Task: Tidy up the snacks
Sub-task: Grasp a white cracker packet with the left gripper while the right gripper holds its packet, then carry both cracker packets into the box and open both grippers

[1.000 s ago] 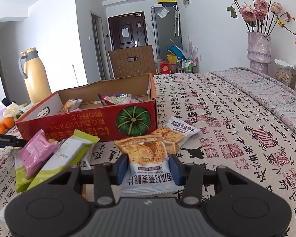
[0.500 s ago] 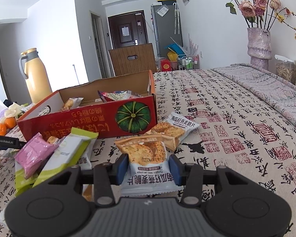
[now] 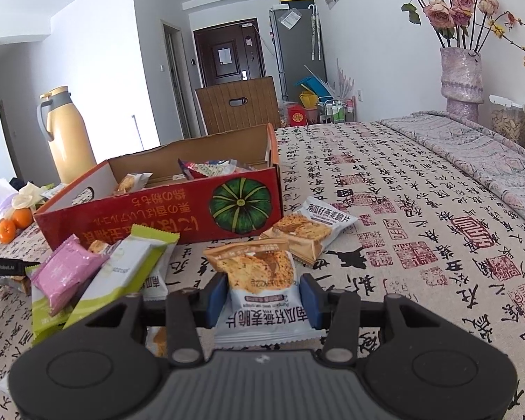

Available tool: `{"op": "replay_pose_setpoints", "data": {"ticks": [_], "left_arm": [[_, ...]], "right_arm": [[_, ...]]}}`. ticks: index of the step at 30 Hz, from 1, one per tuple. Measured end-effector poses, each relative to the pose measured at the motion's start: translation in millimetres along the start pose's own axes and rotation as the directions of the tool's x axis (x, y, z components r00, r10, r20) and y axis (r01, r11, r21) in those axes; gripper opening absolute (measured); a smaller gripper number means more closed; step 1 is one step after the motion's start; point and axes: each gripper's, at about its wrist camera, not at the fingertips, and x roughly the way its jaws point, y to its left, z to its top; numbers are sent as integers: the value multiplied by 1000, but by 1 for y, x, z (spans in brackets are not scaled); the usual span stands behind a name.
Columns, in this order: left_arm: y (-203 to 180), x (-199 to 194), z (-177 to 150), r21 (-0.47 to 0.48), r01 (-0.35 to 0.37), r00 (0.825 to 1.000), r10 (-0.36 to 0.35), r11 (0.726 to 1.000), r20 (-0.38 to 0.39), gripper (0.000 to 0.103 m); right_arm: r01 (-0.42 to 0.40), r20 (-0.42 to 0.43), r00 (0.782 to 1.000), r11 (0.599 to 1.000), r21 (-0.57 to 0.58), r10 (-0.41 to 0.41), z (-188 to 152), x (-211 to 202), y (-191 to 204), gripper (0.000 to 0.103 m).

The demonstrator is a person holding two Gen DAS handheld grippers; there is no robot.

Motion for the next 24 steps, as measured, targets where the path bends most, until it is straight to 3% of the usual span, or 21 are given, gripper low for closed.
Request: {"op": "replay_pose_setpoints", "data": {"ticks": [4,9,10,17,21,24], "left_arm": [[3,1,0,-13,0,1000,0,1000,-8,67],[1,-4,-3,-7,25,1000,-25,1000,1,52],[1,-5,-3,-11,34,999,-34,999,2,45],[4,-16,-7,-29,51,998,-50,998,23,33],[3,-26,-6,-29,62,997,-61,998,50,16],[5,-34,-5,-33,69,995,-67,997,73,14]], "right_arm": [[7,1,1000,1000,4,-7,-1,-2,-1,45],[8,2,1000,1000,2,-8,0,-3,-1,45],[6,2,1000,1000,0,-6,0,-3,0,45],[4,5,1000,1000,-3,-4,0,-6,1,45],[3,7,1000,1000,-5,-3,1,-6,1,45],[1,9,1000,1000,-8,-1,1,-6,2,45]]}}
